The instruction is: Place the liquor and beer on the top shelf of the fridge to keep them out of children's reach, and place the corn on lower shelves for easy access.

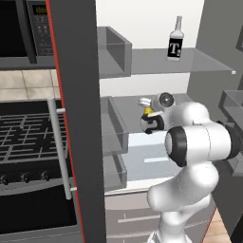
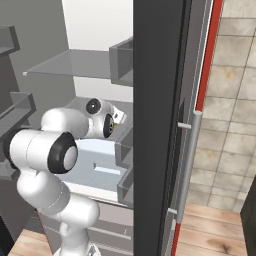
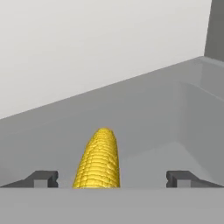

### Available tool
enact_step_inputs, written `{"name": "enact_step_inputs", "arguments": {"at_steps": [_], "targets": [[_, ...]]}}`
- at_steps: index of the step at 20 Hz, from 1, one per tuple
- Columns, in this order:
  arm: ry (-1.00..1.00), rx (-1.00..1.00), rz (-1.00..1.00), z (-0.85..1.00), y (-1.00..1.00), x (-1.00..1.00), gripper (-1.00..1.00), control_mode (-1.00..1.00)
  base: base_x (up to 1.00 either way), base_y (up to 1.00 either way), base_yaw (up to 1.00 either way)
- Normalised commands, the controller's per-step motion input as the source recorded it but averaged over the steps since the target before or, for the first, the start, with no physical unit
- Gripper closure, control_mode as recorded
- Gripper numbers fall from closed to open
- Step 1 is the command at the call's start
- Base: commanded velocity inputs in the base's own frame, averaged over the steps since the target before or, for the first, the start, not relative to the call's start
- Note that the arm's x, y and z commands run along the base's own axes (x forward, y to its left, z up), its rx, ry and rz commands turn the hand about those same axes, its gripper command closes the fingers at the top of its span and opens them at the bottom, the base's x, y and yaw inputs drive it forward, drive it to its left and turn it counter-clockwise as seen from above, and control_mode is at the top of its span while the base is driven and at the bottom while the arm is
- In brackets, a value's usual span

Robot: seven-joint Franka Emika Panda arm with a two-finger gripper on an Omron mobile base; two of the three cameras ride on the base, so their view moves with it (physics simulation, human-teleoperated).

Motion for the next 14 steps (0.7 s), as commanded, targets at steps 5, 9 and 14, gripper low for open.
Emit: {"name": "enact_step_inputs", "arguments": {"at_steps": [5,9,14], "targets": [[0.00,-0.02,0.00,0.50,0.00,-0.69,-1.00,-1.00,0.00,0.00,0.00],[0.04,-0.02,0.00,0.24,0.00,-0.76,-1.00,-1.00,0.00,0.00,0.00],[0.05,0.00,0.00,0.24,0.00,-0.83,-1.00,-1.00,0.00,0.00,0.00]]}}
